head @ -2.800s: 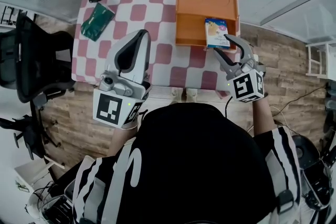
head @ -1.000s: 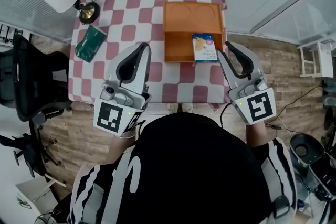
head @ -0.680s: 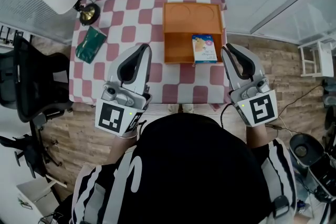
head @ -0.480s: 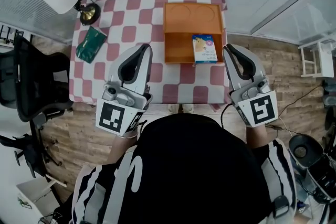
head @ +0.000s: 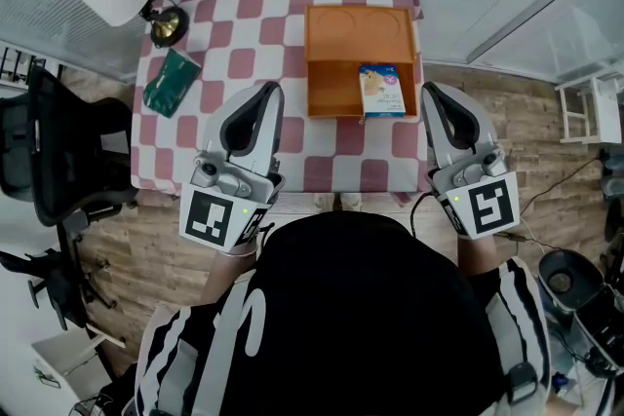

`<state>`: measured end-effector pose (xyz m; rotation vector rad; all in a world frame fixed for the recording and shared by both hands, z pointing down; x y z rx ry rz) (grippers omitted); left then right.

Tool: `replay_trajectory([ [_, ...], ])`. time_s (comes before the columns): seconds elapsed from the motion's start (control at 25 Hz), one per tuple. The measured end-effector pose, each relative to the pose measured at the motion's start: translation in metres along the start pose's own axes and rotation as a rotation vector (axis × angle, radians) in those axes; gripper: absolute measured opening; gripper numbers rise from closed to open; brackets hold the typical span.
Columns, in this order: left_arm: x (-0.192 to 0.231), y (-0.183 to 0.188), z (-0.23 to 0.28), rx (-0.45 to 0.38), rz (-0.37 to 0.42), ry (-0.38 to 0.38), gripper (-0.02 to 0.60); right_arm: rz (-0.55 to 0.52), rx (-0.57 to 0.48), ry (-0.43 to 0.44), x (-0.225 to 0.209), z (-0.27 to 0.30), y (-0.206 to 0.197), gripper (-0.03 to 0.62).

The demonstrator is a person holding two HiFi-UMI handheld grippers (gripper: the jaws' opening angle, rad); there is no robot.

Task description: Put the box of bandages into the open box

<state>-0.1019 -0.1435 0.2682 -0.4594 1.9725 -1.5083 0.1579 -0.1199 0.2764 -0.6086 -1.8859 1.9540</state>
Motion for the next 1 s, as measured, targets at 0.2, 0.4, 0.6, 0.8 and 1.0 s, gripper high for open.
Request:
replay_trajectory([
  [0.2, 0.0002, 0.0005, -0.0015, -0.001, 0.002, 0.001, 0.0, 0.015, -0.004, 0.002, 0.0004, -0.0014, 0.0013, -0.002],
  [0.4, 0.0006, 0.0014, -0.0016, -0.004, 0.003, 0.004, 0.0, 0.005, -0.004, 0.006, -0.0006, -0.0027, -0.0015, -0.002],
  [0.6, 0.0005, 0.0013, -0.0015, 0.001, 0.004, 0.0, 0.0, 0.023, -0.008, -0.001, 0.0021, -0.0005, 0.0031, -0.002],
  [0.8, 0.0001, 0.0035, -0.0003, -0.006, 0.007, -0.002, 0.0, 0.036, -0.008, -0.006, 0.0031, -0.0006, 0.0064, -0.003],
  [1.0, 0.0009, 0.0048, -0.0004, -0.022, 0.009, 0.002, 0.0, 0.023, -0.009, -0.006, 0.0021, -0.0019, 0.0036, -0.002],
])
Point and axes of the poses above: the fingertips, and each gripper's own axes: z forward along the fingers, x to its left, y out of its top, the point moved 7 cm from there along -z, backward along the fingers, and after that the axes turned 14 degrees about z, right-handed, at the moved point
